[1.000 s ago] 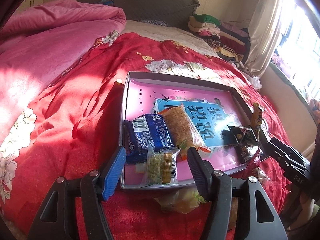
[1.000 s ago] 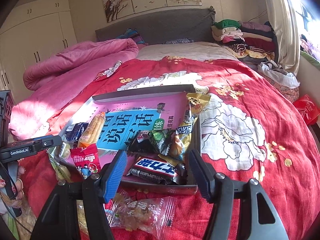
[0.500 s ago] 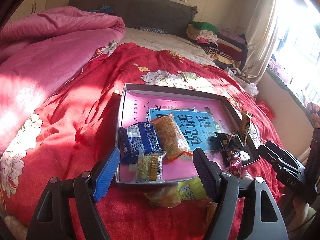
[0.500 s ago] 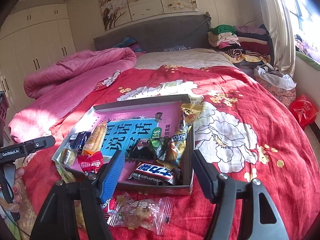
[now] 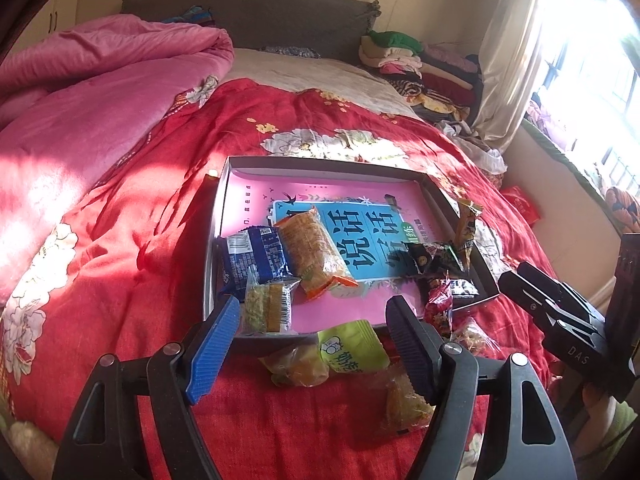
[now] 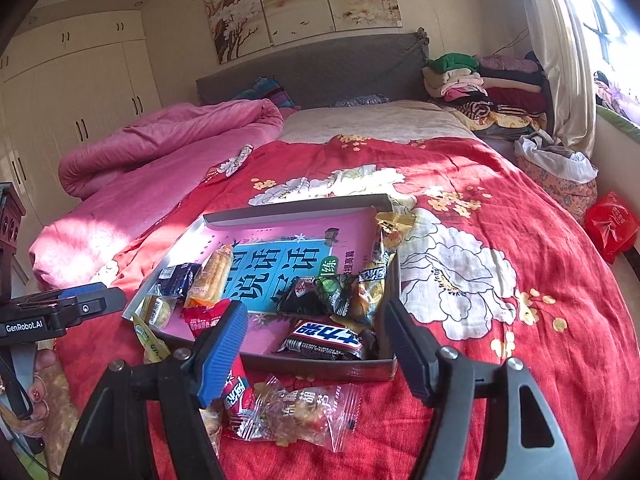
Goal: Organize snacks
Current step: 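Move both tools back toward the remaining snacks beside the tray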
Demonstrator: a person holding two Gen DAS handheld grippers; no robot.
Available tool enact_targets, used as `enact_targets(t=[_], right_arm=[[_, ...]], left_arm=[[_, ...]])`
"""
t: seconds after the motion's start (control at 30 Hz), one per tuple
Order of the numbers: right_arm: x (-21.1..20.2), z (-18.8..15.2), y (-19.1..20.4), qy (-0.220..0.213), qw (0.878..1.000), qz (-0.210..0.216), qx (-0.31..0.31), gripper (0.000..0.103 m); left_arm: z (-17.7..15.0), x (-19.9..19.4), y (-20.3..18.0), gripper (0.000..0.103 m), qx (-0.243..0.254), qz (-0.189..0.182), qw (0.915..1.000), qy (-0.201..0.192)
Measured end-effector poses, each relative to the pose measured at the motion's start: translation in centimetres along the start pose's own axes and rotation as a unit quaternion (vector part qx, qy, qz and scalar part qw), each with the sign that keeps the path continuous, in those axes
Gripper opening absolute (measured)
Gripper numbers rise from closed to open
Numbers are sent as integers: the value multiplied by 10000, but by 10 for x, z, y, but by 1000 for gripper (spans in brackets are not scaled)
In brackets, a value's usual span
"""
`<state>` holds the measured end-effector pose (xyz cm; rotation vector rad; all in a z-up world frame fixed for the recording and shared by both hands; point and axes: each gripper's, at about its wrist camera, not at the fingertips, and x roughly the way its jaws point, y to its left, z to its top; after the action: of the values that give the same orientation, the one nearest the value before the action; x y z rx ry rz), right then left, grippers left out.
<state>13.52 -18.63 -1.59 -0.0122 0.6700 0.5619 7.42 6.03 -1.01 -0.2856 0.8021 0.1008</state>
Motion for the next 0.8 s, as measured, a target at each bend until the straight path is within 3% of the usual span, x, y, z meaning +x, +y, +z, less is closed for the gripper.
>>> enact_targets(t=[0.8], right_arm=[[-14, -15, 8, 276, 9994, 156, 119, 73]], left_arm=[[-17, -6, -21, 77, 208, -300, 9988, 332]])
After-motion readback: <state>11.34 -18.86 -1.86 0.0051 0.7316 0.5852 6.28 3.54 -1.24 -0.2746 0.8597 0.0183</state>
